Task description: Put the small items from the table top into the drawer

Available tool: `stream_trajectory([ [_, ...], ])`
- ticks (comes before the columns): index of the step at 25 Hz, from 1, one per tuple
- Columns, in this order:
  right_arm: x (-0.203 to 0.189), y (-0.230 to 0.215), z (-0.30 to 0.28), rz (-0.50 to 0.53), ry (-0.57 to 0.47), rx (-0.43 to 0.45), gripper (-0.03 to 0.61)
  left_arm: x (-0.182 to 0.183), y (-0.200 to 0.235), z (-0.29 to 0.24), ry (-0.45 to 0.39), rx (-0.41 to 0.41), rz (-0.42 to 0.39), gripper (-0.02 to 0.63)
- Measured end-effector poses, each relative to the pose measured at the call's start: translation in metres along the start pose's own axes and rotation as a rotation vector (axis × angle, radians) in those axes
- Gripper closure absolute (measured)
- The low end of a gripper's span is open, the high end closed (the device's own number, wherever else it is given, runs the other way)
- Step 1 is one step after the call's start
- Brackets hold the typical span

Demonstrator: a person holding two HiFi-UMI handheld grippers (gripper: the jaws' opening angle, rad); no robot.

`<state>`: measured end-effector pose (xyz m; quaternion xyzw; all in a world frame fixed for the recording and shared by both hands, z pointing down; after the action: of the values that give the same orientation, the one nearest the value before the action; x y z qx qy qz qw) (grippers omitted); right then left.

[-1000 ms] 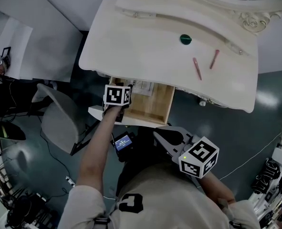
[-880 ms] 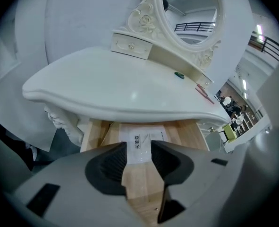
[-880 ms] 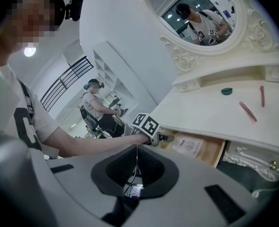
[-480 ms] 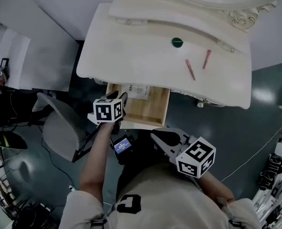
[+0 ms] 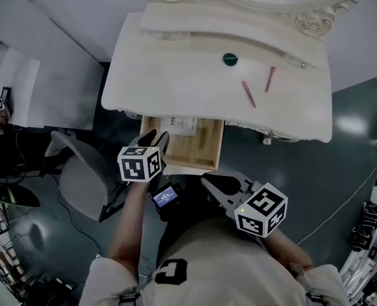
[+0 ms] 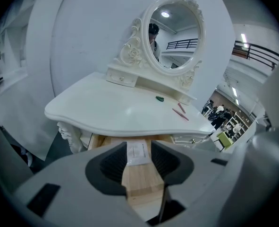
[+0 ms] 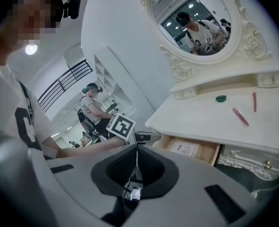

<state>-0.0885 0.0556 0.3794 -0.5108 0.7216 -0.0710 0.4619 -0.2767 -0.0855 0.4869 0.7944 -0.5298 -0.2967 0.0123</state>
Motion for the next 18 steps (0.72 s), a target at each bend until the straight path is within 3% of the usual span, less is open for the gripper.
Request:
stream_trajectory([
  [18,-0.010,0.002,0.069,0.117,-0.096,-0.005,0.551,0.000,-0.090,0.047,-0.103,-0.018,-0.091,0.410],
])
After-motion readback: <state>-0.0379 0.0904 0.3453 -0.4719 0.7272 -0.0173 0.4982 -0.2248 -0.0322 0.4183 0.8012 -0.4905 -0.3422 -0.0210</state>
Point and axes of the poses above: the fingertips, and each gripper's own axes: z backward along the fingers, y to its left, x out of its top, the point moved 8 cm from there along z, backward along the fingers, and after that the axes turned 10 degrees about y, right-handed, at the moved point
